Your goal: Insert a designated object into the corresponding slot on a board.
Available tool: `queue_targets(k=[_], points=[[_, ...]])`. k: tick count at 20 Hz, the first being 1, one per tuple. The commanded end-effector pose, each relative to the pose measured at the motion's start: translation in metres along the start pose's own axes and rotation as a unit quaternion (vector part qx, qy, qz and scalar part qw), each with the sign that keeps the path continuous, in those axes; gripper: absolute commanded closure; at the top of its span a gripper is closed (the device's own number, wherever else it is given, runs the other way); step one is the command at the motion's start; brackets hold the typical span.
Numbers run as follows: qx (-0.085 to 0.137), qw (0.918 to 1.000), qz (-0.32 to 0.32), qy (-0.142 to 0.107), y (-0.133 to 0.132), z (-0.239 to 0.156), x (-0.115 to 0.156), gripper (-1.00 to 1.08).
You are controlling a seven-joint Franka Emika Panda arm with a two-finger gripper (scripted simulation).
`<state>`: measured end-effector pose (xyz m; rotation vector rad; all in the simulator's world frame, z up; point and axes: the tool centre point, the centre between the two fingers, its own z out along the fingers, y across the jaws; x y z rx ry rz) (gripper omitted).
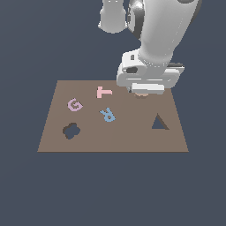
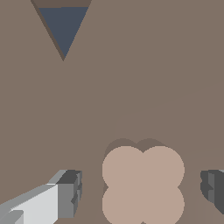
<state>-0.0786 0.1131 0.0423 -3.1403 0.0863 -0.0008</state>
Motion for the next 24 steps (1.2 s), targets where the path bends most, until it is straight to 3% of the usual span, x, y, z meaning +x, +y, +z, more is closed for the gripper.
queue_targets(k=[1,5,6,24], points=[[0.0,1.0,0.0,0.0,0.0,0.008,-0.001,-0.92],[0.0,1.0,0.001,0.0,0.0,0.012,-0.001,-0.92],[0.0,1.0,0.001,0.0,0.0,0.012,-0.001,1.08],[0.0,0.9998,0.018,0.0,0.006,0.011,0.01,1.08]])
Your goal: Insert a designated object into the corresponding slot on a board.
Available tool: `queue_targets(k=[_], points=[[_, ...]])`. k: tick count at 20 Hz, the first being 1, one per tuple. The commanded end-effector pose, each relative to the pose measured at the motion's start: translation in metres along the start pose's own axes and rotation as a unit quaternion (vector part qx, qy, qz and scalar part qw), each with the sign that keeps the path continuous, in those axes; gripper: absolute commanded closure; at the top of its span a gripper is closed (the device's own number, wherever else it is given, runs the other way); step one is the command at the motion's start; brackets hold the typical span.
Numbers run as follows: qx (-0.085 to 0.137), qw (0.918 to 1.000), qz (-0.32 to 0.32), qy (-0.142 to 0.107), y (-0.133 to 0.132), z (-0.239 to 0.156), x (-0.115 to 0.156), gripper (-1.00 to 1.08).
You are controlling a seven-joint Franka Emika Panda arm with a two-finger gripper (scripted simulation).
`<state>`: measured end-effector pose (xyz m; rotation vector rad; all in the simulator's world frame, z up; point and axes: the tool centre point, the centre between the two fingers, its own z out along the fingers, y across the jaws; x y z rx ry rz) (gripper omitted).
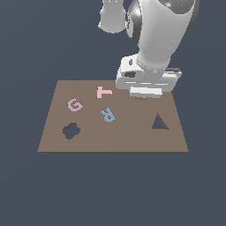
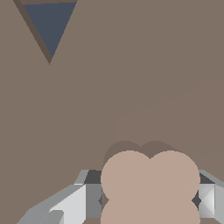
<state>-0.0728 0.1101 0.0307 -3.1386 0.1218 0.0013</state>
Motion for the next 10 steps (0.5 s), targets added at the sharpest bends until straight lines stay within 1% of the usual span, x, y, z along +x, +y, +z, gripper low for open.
queue_targets(k=[1,6,10], points=[[0.0,0.9999,0.012,0.0,0.005,-0.001,0.008,1.08],[0.0,0.9988,0.05,0.0,0.022,-0.002,0.031,1.08],[0.0,0.9956,0.094,0.0,0.042,-0.003,0.057,1.08]])
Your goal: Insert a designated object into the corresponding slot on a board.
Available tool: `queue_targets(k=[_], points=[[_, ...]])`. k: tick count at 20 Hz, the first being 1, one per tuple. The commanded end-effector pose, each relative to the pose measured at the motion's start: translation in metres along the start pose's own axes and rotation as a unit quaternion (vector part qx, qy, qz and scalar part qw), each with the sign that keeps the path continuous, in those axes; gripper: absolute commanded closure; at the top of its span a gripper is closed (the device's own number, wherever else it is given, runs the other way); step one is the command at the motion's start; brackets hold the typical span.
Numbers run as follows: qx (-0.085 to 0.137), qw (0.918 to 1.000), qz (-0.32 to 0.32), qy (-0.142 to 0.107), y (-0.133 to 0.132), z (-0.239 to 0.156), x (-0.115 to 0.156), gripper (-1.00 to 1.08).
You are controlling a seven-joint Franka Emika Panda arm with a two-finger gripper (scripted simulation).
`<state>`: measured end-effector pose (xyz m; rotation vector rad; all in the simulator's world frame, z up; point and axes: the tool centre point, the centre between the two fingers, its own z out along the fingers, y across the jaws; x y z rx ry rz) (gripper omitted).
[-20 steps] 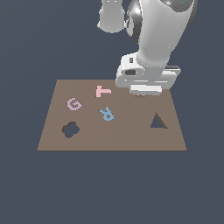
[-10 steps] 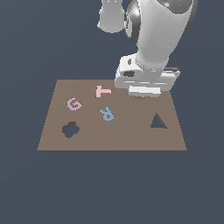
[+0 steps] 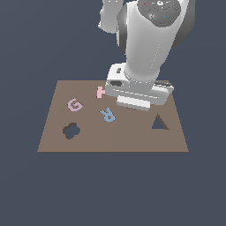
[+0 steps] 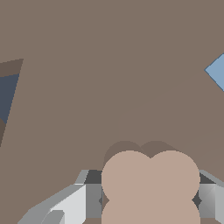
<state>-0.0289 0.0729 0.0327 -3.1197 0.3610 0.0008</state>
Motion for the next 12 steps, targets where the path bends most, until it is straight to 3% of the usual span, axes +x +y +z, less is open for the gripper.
queue_targets(k=[1,6,12], points=[[0.0,0.9995,0.03,0.0,0.013,-0.001,0.019,1.08],[0.0,0.9942,0.107,0.0,0.049,-0.003,0.064,1.08],[0.0,0.9798,0.2,0.0,0.102,-0.006,0.11,1.08]])
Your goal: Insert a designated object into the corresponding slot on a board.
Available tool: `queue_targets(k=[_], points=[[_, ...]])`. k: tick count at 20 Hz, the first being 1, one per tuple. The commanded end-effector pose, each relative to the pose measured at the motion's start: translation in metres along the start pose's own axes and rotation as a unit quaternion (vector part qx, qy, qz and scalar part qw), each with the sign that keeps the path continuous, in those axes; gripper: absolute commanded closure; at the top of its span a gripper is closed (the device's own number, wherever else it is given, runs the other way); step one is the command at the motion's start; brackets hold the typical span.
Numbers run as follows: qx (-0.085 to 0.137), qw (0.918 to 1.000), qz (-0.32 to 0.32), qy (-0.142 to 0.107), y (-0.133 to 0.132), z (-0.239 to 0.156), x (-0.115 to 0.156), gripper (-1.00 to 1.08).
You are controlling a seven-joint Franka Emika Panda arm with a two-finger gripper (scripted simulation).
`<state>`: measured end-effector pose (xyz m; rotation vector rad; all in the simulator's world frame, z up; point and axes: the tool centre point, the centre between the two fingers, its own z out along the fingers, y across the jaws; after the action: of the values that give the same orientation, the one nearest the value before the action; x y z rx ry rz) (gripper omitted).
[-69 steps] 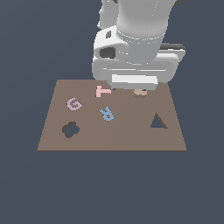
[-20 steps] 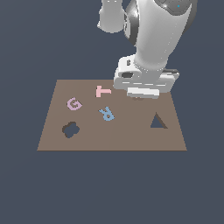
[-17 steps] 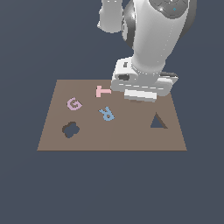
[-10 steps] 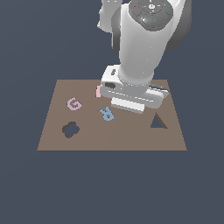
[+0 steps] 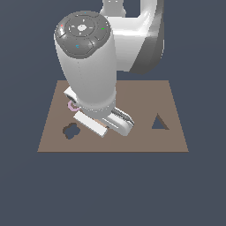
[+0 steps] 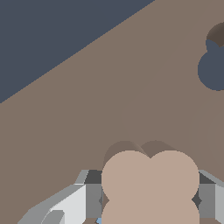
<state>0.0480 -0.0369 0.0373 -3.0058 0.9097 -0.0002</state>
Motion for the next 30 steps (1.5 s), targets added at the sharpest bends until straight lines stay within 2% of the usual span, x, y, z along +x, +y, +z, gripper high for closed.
queue_targets(k=[1,6,12,25,26,30], points=[[0.0,0.9994,0.036,0.0,0.014,-0.001,0.023,1.08],[0.0,0.9957,0.093,0.0,0.042,-0.002,0.056,1.08],[0.0,0.9906,0.137,0.0,0.065,-0.003,0.079,1.08],[-0.001,0.9887,0.15,0.0,0.073,0.007,0.084,1.08],[-0.001,0.9887,0.15,0.0,0.073,0.007,0.084,-0.92],[-0.001,0.9887,0.15,0.0,0.073,0.007,0.084,-0.92]])
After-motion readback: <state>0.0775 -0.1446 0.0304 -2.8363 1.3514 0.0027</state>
